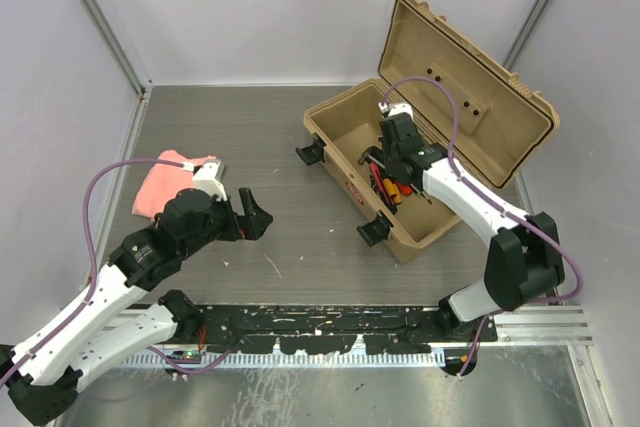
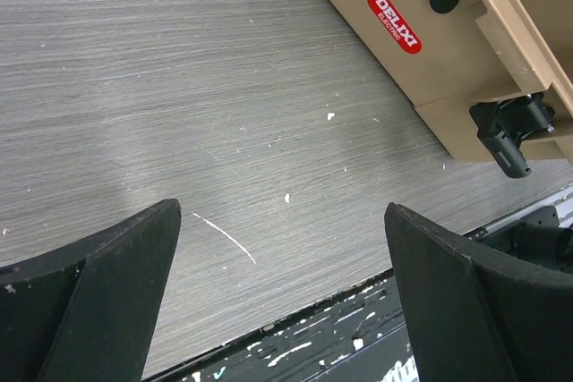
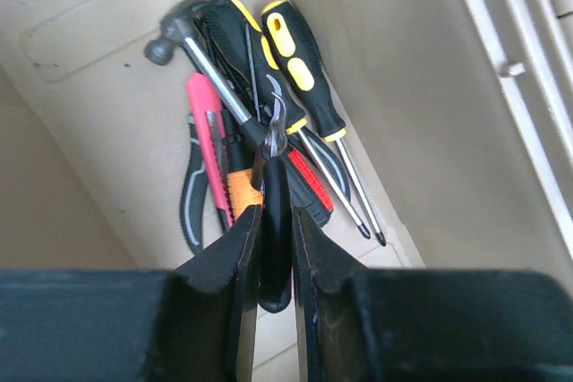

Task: Pack the tool kit
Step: Place the pliers in the toolbox.

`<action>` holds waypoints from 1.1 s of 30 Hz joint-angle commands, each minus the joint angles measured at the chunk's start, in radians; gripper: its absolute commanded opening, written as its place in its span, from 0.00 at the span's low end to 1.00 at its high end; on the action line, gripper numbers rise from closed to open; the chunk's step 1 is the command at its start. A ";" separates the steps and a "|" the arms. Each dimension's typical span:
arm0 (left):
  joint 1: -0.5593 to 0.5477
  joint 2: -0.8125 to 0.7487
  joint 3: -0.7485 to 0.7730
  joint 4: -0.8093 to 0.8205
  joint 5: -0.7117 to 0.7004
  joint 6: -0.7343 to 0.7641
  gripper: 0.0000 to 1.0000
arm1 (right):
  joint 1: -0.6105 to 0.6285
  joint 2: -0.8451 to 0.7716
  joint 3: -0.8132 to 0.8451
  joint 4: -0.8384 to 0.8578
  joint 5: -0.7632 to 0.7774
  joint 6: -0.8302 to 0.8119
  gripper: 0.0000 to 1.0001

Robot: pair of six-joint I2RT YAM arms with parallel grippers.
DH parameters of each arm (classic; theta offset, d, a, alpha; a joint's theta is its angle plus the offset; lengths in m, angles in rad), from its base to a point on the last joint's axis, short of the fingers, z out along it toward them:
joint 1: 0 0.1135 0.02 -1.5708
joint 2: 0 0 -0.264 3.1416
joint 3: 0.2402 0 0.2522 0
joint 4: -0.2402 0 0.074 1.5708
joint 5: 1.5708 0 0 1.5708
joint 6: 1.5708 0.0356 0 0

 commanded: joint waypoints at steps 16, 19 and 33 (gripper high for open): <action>-0.001 -0.023 0.013 -0.054 -0.060 -0.007 0.98 | 0.001 0.193 0.181 -0.048 -0.052 -0.083 0.36; -0.002 -0.016 0.005 -0.038 -0.054 -0.007 0.98 | 0.002 0.122 0.176 -0.027 -0.051 -0.080 0.46; -0.001 0.040 -0.002 0.003 0.010 -0.017 0.98 | 0.001 -0.168 0.138 0.022 -0.216 0.029 0.52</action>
